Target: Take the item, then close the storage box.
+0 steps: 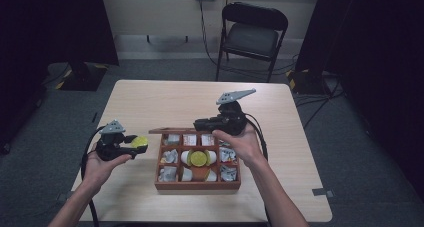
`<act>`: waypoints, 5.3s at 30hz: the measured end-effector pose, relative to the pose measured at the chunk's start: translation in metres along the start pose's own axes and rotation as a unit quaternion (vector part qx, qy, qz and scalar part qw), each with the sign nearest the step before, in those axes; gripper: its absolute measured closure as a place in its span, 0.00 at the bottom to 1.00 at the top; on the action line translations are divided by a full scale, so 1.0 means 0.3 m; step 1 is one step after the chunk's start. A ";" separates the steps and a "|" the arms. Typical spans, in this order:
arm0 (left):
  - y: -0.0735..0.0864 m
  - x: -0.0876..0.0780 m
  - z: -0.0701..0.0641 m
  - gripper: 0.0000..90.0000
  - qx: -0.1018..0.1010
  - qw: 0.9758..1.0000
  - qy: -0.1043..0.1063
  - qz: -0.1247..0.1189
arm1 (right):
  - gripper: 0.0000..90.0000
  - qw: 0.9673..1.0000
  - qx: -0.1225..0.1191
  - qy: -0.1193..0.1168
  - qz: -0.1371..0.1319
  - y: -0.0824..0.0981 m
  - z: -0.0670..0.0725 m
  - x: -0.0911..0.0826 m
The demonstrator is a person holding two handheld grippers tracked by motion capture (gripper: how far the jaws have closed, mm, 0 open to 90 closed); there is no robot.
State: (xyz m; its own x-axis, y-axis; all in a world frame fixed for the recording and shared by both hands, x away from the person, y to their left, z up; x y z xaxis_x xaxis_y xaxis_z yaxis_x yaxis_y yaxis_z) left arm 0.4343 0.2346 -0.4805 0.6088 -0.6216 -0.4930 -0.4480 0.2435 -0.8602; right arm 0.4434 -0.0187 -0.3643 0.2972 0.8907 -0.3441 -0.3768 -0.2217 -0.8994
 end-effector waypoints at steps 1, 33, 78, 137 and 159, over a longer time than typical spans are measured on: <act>-0.001 0.008 0.005 0.42 0.002 1.000 -0.002 0.003 | 0.92 1.000 0.000 0.000 0.000 0.000 0.000 0.000; 0.125 0.167 0.048 0.41 -0.010 0.998 -0.010 0.066 | 0.92 1.000 -0.002 0.000 0.000 0.003 0.002 0.000; 0.327 0.001 0.059 0.03 0.014 0.997 -0.071 0.039 | 0.91 1.000 -0.012 0.004 0.011 0.020 0.019 -0.002; 0.328 0.001 0.059 0.02 0.013 0.997 -0.072 0.040 | 0.91 0.999 -0.032 -0.009 0.040 0.087 0.061 -0.003; 0.327 0.006 0.062 0.00 0.014 0.997 -0.069 0.043 | 0.91 0.998 -0.036 -0.019 0.054 0.136 0.081 0.000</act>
State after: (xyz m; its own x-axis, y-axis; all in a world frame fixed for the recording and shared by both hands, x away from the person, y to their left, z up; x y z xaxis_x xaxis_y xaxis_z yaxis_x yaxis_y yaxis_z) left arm 0.4036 0.2713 -0.5682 0.6545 -0.4897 -0.5761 -0.4851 0.3124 -0.8167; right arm 0.4067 -0.0181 -0.3944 0.2245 0.8745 -0.4300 -0.3406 -0.3430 -0.8754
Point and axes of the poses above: each handheld gripper's, and its own axes: x roughly forward along the jaws, y roughly out of its underside, z roughly to its left, the point moved 8 cm from there along x, roughly forward along the jaws, and after that the axes turned 10 degrees about -z, right-handed, at the moved point
